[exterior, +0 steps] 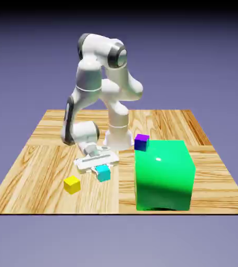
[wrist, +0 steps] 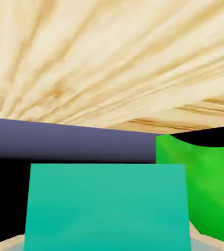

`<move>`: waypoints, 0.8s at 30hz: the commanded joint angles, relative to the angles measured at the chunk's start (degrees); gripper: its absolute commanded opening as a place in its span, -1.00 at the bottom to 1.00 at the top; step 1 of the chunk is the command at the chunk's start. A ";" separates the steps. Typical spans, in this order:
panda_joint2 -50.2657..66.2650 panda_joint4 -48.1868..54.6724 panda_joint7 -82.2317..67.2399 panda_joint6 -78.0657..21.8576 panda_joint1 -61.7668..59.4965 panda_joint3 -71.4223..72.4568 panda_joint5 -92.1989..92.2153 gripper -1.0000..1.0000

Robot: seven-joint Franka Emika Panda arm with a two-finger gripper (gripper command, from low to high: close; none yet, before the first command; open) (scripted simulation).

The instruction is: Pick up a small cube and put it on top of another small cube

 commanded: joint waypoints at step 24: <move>17.28 34.04 11.22 -13.32 3.11 -18.06 -36.75 1.00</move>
